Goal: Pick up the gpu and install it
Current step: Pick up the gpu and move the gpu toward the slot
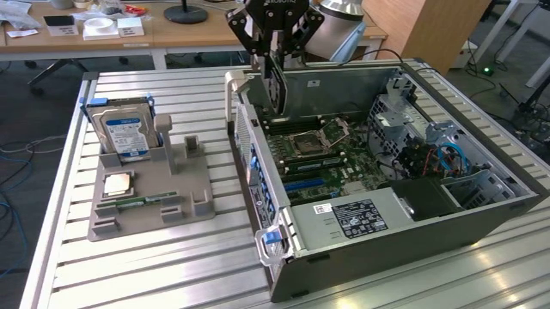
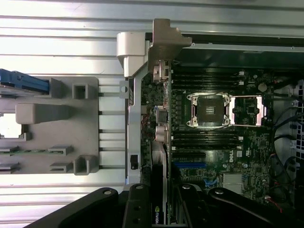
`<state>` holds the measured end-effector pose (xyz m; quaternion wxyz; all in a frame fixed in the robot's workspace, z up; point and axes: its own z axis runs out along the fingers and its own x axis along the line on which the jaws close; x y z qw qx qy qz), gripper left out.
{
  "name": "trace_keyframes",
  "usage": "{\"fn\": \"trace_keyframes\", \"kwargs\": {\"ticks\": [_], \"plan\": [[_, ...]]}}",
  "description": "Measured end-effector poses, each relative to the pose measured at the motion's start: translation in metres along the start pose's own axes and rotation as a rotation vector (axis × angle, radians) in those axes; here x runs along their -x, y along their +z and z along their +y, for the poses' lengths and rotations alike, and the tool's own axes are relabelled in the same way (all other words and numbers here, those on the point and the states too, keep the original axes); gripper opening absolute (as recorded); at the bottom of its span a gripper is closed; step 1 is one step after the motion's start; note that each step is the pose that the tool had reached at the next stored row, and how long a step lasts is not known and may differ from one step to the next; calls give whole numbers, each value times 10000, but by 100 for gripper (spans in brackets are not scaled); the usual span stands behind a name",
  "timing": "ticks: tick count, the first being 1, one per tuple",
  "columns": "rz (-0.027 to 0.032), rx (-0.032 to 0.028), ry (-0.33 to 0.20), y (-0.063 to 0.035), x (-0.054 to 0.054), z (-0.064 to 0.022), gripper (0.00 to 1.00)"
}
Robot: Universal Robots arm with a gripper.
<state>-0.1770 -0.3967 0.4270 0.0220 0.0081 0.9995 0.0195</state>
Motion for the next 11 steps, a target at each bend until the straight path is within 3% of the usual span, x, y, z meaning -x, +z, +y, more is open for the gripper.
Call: {"fn": "trace_keyframes", "kwargs": {"ticks": [5,11], "plan": [[0,0,0,2,26,1,26],[-1,1,-1,8,179,2,26]]}}
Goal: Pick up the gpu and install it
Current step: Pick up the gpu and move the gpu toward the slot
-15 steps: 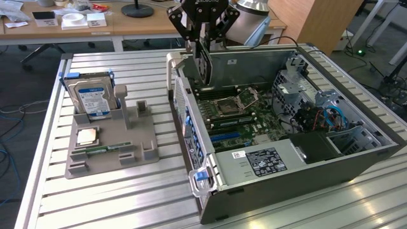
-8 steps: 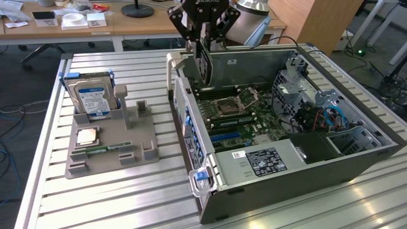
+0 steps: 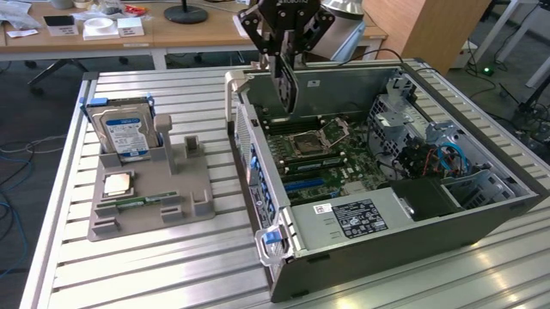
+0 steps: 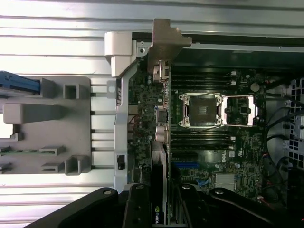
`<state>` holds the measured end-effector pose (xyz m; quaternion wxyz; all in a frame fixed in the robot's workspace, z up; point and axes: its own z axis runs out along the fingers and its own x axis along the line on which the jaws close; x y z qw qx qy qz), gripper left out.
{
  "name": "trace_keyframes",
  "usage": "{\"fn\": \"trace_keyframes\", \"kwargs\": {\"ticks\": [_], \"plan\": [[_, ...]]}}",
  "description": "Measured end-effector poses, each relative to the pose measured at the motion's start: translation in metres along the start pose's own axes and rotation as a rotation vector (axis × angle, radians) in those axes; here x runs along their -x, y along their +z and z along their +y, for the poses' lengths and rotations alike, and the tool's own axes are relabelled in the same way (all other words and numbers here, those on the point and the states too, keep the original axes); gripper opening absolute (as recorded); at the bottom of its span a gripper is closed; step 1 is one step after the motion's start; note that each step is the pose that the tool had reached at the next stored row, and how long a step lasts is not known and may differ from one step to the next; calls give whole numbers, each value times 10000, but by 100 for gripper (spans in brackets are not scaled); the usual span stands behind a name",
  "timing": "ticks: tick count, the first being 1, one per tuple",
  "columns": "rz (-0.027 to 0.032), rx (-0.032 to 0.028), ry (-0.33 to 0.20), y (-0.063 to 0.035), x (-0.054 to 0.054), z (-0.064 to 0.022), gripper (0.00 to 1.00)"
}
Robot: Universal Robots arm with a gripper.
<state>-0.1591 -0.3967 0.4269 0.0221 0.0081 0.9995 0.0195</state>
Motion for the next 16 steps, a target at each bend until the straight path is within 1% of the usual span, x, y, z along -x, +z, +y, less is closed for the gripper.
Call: {"fn": "trace_keyframes", "kwargs": {"ticks": [16], "plan": [[0,0,3,25,553,9,26]]}}
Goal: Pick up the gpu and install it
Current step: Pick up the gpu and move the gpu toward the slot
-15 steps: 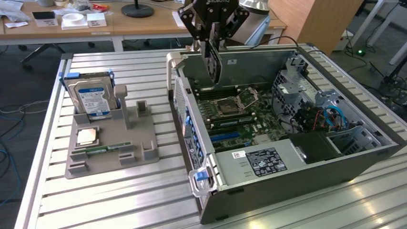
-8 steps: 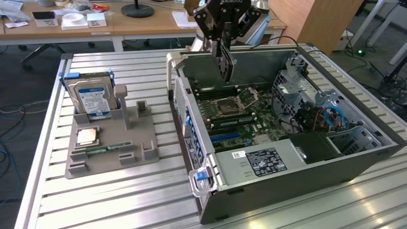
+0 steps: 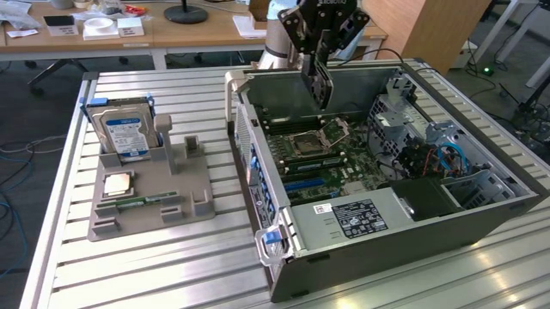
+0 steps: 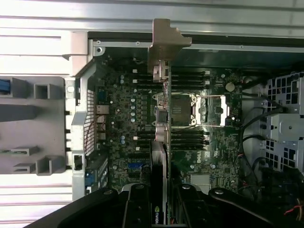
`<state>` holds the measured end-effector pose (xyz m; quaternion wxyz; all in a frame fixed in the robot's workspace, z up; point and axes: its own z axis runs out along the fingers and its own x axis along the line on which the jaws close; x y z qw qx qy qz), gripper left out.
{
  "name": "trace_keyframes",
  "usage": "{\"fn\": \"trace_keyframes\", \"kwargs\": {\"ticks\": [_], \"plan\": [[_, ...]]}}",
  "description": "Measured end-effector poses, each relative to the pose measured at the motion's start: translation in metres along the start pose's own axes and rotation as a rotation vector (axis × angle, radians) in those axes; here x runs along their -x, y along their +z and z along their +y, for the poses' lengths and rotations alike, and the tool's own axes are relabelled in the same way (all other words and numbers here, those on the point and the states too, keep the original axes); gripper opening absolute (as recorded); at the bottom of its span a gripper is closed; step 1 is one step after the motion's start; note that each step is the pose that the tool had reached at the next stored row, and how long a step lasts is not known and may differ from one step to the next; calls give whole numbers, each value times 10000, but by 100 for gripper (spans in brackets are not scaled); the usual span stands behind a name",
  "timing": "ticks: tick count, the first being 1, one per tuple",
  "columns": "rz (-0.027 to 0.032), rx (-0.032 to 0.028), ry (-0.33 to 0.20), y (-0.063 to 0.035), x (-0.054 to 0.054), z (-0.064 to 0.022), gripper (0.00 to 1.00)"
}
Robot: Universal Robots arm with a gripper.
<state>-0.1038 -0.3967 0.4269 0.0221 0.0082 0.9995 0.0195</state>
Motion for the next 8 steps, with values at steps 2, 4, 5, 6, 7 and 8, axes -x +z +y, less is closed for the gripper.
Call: {"fn": "trace_keyframes", "kwargs": {"ticks": [2,4,5,6,7,8], "plan": [[1,-1,-4,3,69,1,26],[1,0,0,6,133,2,26],[1,-1,-1,7,163,3,26],[1,-1,-2,8,194,3,26],[1,-1,-2,10,224,3,26],[1,-1,-1,11,253,4,26]]}}
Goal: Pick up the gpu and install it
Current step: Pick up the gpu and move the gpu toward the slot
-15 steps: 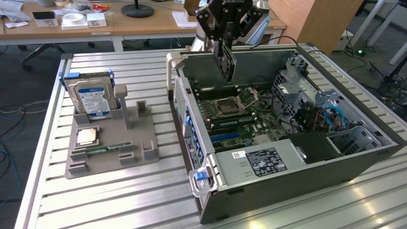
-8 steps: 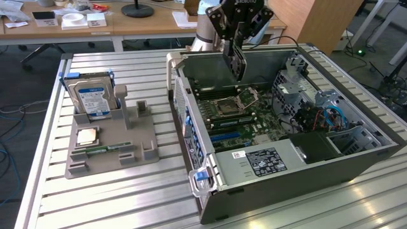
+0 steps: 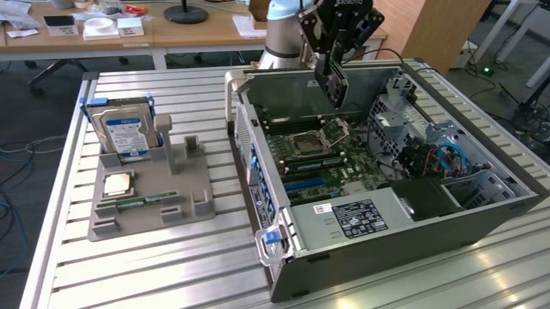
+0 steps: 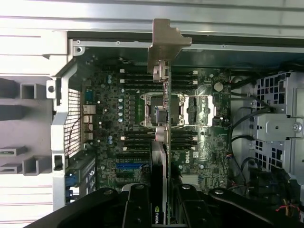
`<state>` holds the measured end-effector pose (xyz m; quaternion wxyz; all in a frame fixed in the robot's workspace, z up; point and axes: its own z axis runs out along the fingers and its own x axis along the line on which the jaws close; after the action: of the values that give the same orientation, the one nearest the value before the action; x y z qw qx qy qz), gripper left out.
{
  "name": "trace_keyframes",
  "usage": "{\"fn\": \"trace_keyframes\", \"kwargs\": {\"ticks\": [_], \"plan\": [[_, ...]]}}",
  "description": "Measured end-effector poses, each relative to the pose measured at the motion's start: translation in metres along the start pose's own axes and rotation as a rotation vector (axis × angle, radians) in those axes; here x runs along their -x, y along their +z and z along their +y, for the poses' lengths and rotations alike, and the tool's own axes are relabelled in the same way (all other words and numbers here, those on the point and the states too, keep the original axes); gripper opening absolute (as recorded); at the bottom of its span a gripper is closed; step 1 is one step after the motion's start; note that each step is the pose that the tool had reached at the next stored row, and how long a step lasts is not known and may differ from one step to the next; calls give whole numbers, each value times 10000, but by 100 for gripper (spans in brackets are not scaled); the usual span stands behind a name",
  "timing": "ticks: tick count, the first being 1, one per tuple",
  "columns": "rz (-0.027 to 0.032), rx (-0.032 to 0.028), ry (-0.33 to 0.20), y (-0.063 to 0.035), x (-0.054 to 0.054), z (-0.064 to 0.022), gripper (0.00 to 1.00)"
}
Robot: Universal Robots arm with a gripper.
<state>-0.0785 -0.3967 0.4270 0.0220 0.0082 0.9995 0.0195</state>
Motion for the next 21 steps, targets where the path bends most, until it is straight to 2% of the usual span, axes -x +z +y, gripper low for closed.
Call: {"fn": "trace_keyframes", "kwargs": {"ticks": [12,21], "plan": [[0,0,0,13,300,4,26],[-1,1,-2,16,345,5,26]]}}
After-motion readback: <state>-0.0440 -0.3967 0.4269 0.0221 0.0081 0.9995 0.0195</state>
